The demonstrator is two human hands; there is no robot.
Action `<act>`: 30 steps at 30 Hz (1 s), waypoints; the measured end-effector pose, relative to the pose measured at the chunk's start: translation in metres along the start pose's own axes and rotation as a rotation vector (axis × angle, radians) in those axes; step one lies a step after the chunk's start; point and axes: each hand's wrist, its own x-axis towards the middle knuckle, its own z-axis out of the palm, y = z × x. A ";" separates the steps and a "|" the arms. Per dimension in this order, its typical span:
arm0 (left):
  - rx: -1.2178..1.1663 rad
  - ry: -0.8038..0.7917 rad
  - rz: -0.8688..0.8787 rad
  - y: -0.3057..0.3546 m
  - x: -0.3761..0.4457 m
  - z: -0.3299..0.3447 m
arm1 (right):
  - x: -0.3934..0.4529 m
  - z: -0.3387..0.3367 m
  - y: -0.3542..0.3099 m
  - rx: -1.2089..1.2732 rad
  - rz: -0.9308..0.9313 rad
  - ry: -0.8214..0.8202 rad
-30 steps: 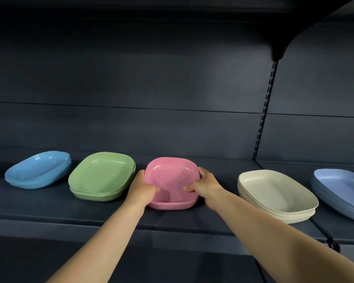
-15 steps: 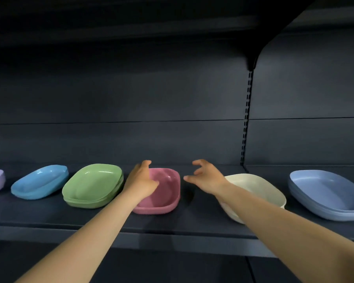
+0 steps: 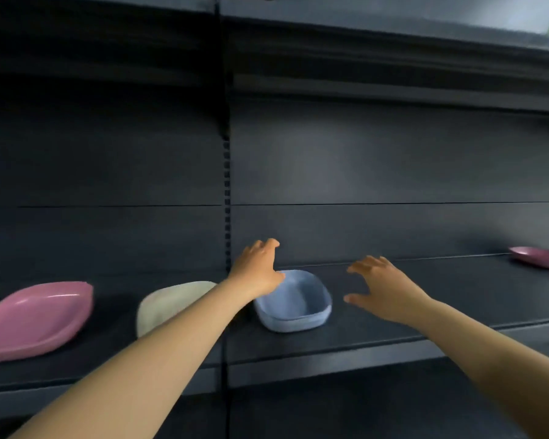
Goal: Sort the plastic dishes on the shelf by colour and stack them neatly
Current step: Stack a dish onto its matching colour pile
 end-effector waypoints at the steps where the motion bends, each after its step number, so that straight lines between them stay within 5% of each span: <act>1: -0.011 -0.017 0.030 0.025 0.007 0.013 | -0.009 -0.004 0.026 -0.012 0.029 0.005; 15: -0.097 -0.246 0.336 0.305 0.113 0.189 | -0.091 -0.032 0.320 -0.026 0.462 0.143; 30: -0.439 -0.451 0.153 0.474 0.304 0.344 | -0.008 -0.028 0.599 0.079 0.548 0.168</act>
